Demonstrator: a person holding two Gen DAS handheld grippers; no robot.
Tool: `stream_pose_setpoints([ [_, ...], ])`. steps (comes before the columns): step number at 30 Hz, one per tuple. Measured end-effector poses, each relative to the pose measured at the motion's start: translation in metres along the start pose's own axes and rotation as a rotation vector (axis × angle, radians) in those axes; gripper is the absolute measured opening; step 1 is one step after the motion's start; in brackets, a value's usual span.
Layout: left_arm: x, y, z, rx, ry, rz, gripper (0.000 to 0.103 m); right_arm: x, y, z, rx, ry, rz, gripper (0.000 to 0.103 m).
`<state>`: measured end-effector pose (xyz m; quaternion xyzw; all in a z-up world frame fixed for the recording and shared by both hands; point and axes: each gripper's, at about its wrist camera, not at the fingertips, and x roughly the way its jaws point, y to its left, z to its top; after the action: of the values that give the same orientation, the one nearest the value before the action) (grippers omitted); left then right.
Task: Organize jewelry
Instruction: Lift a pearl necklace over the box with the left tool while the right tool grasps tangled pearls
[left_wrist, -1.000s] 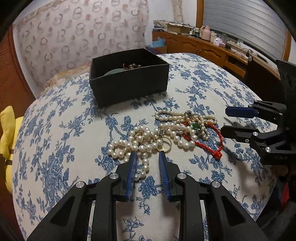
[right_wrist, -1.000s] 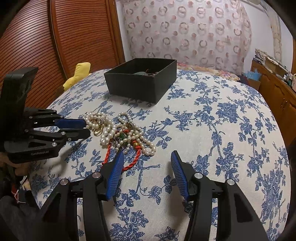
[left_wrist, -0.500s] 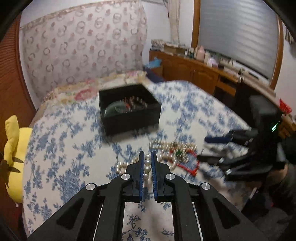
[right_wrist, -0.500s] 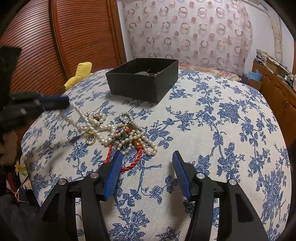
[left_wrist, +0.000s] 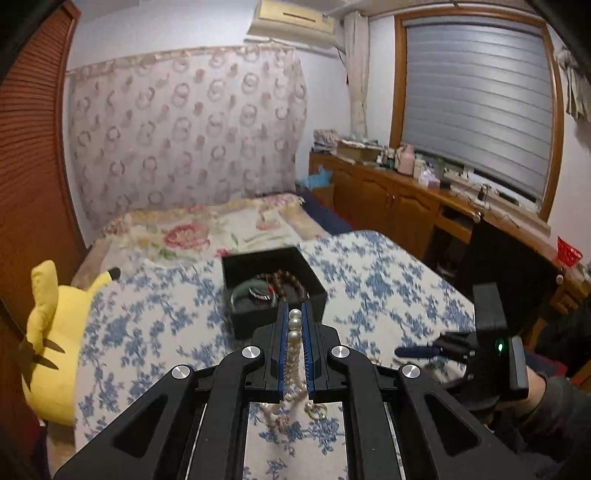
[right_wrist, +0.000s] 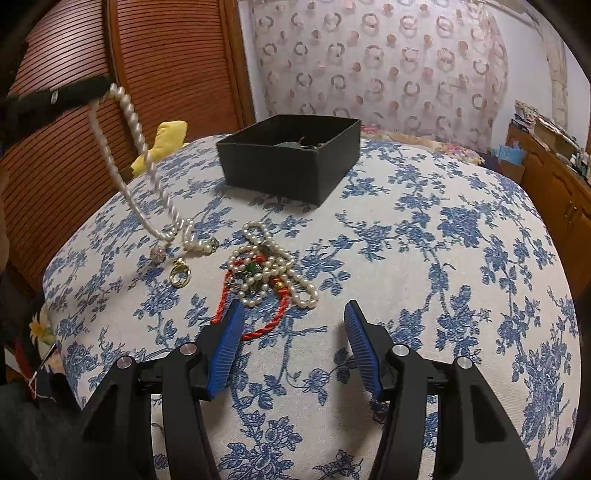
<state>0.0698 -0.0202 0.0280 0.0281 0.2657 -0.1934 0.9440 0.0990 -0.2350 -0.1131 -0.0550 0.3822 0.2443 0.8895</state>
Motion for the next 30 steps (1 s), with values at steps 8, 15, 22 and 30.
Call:
stream_pose_setpoints([
  [8,-0.011,0.011,0.009,-0.021,-0.042,0.016,0.006,0.001,0.014,0.011,-0.049,0.007,0.031,0.047],
  [15,-0.018,0.019,0.017,-0.031,-0.067,0.032,0.006,0.016,0.021,0.027,-0.079,0.032,0.030,0.041],
  [22,-0.019,0.026,0.016,-0.042,-0.070,0.040,0.006,0.029,0.019,0.030,-0.052,0.068,0.037,0.041],
  [30,-0.013,0.029,0.008,-0.053,-0.050,0.041,0.006,0.031,0.013,0.035,-0.023,0.071,0.084,0.007],
])
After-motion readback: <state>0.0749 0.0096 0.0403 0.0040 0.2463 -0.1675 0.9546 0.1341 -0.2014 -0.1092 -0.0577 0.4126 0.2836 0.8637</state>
